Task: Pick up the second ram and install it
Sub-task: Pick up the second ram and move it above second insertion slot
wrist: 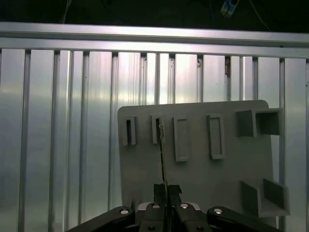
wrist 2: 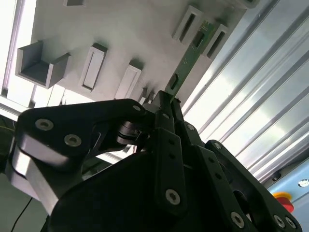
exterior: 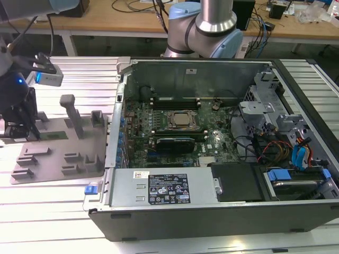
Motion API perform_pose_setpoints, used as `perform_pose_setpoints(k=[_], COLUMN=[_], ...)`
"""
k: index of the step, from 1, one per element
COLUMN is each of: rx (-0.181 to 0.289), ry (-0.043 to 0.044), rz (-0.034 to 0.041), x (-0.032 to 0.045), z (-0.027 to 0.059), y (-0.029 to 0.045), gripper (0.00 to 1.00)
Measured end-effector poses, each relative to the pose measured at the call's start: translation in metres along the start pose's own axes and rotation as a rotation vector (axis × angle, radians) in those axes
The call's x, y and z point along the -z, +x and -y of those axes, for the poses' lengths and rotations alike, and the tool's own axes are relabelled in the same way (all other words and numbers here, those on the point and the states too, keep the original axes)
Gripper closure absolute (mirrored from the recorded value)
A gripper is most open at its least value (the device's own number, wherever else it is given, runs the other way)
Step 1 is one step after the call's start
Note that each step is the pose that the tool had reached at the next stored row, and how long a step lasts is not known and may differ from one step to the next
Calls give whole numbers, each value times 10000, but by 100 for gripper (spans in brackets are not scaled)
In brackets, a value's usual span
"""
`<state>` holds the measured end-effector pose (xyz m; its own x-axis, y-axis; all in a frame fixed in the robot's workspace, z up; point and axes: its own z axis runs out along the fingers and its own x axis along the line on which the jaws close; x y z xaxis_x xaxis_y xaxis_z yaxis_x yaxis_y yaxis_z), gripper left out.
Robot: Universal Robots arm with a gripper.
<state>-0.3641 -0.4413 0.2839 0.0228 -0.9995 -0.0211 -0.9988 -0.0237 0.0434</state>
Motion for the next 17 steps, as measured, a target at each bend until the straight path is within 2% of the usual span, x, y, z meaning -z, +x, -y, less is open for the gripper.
perform_pose_setpoints(k=[15,17], rx=[0,0], ry=[-2,-1], rz=[0,0], x=[338,420], z=[-14,-17], y=[-7,-9], gripper=[89,89])
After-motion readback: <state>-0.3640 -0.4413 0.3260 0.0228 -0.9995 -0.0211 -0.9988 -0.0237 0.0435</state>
